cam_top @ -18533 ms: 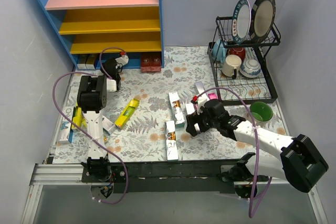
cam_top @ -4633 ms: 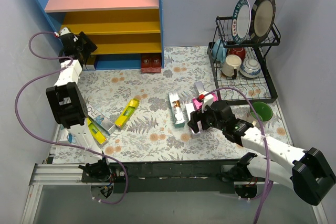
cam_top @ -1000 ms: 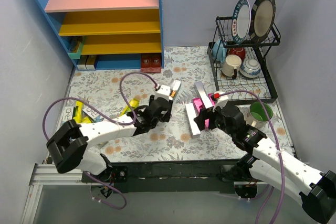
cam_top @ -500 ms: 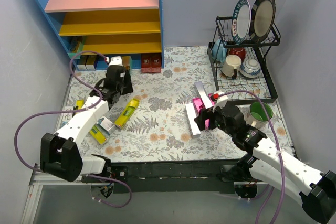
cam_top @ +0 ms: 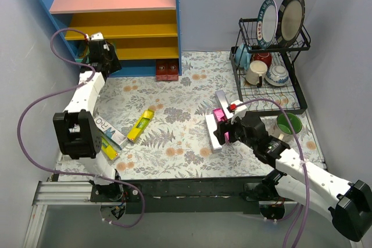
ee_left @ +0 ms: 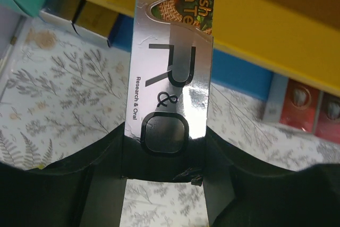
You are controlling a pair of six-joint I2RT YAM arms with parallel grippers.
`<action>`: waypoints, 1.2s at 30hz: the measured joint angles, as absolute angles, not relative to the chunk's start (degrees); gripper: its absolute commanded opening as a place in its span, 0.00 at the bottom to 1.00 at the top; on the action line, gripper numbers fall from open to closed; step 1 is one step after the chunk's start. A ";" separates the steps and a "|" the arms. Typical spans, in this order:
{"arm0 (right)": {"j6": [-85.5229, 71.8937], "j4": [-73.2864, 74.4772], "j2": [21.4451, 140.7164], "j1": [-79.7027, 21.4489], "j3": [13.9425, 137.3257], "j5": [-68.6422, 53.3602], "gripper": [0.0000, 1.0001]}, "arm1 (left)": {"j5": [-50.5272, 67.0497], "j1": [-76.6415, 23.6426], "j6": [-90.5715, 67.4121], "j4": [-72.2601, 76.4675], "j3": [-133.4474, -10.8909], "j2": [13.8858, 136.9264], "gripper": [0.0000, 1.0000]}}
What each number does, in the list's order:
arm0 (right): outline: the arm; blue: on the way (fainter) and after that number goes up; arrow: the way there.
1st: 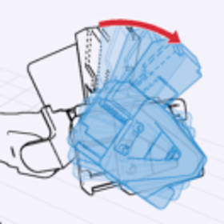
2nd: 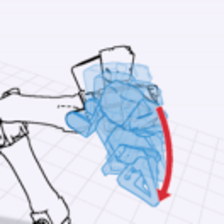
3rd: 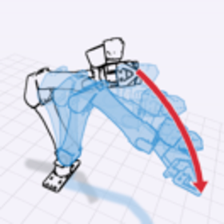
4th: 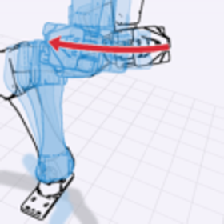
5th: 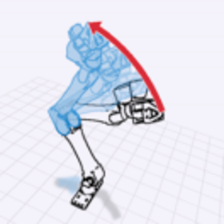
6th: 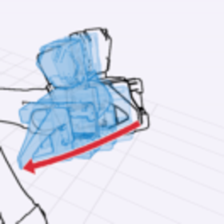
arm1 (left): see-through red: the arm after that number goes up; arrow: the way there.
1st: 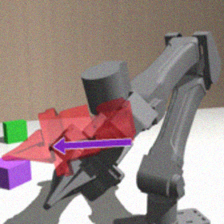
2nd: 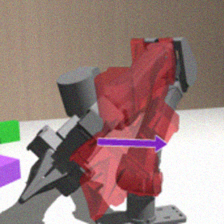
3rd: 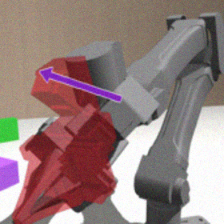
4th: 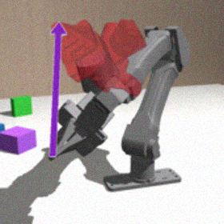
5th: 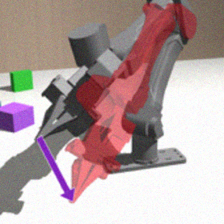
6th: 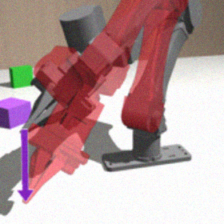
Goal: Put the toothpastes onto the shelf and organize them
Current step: Place the toothpaste on the shelf.
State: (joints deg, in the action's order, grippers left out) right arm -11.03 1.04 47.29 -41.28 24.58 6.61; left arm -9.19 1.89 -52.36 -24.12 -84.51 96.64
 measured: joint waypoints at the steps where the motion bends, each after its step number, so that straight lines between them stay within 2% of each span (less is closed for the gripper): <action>1: -10.63 0.62 47.81 -41.28 24.58 6.42 0.88 | -9.10 2.63 -52.03 -24.23 -86.52 98.78 0.44; 7: -9.34 -1.58 51.03 -41.28 24.56 5.39 0.88 | -10.59 6.20 -49.74 -26.04 -100.82 112.51 0.47; 14: -8.75 -3.64 51.24 -41.28 23.53 5.13 0.88 | -12.93 7.81 -47.81 -27.38 -108.57 119.44 0.58; 18: -8.73 -3.73 51.33 -41.28 23.35 5.06 0.88 | -15.77 8.05 -46.70 -29.21 -109.95 119.59 0.67; 30: -8.67 -4.54 51.31 -41.28 23.33 4.29 0.88 | -23.68 8.14 -47.11 -28.23 -109.71 119.11 0.75; 36: -8.64 -4.54 50.96 -41.28 23.33 4.19 0.88 | -24.86 8.29 -49.56 -23.44 -109.01 117.84 0.84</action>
